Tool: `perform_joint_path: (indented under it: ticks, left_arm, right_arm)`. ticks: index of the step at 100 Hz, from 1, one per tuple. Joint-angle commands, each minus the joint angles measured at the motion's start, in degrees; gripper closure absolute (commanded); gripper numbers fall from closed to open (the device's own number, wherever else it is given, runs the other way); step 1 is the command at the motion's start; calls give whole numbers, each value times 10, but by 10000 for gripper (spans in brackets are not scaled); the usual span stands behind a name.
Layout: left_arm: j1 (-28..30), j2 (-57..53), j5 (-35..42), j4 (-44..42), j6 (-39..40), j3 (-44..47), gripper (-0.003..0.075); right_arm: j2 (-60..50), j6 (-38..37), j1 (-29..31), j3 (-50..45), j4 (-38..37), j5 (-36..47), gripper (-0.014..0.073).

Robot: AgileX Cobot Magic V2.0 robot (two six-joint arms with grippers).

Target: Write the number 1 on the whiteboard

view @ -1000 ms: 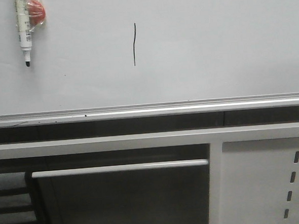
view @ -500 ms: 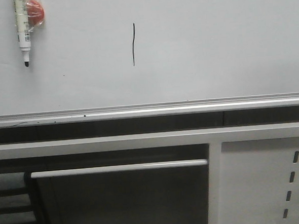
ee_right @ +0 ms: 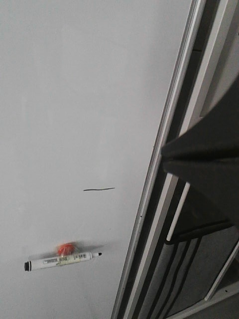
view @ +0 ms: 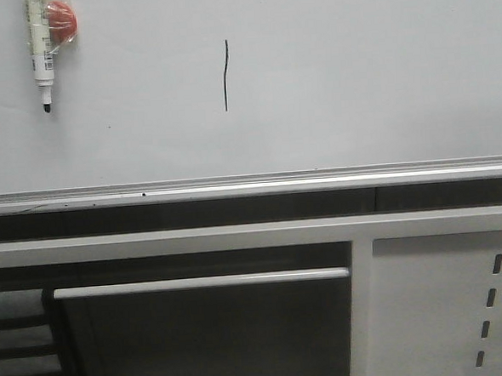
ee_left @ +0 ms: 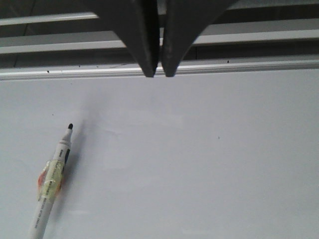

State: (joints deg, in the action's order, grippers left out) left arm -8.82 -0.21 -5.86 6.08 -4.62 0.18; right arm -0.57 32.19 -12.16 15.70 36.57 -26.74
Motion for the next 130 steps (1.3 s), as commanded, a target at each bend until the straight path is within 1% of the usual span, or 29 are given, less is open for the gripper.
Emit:
perform_joint_path:
  ticks: [1, 75, 81, 84, 87, 88, 89, 91, 92, 94, 97, 100, 109, 117, 130]
  left_arm:
    - [1, -14, 26, 25, 7, 25, 741]
    - [1, -13, 28, 25, 7, 24, 741]
    - [1, -13, 28, 25, 7, 24, 741]
    - [1, -13, 28, 25, 7, 24, 741]
    - [1, -13, 28, 25, 7, 24, 741]
    - [1, -13, 28, 25, 7, 24, 741]
    - [1, -13, 28, 25, 7, 24, 741]
    - [1, -13, 28, 25, 7, 24, 741]
    - [1, -13, 28, 25, 7, 24, 741]
    - [1, -13, 28, 25, 7, 24, 741]
    - [1, -13, 28, 25, 7, 24, 741]
    - [1, -13, 28, 25, 7, 24, 741]
    - [1, -13, 28, 25, 7, 24, 741]
    - [1, -13, 28, 25, 7, 24, 741]
    - [1, -13, 28, 25, 7, 24, 741]
  right_arm:
    - [2, 1, 3, 14, 10, 36, 657]
    - [2, 1, 3, 13, 8, 35, 657]
    - [2, -8, 3, 11, -53, 38, 657]
    - [2, -37, 4, 5, -94, 51, 657]
    - [4, -103, 7, -1, -158, 66, 657]
    - [5, -118, 7, -3, -173, 71, 657]
    - [6, -148, 10, -7, -187, 79, 657]
    - [6, -178, 12, -14, -231, 93, 657]
    - [6, -205, 15, -16, -258, 97, 657]
    - [6, -240, 20, -23, -292, 109, 657]
    - [6, -269, 28, -33, -321, 121, 657]
    - [6, -277, 39, -44, -333, 131, 657]
    - [1, -277, 92, -83, -333, 156, 657]
    - [-10, -277, 125, -116, -333, 181, 657]
    - [-10, -277, 137, -167, -334, 229, 657]
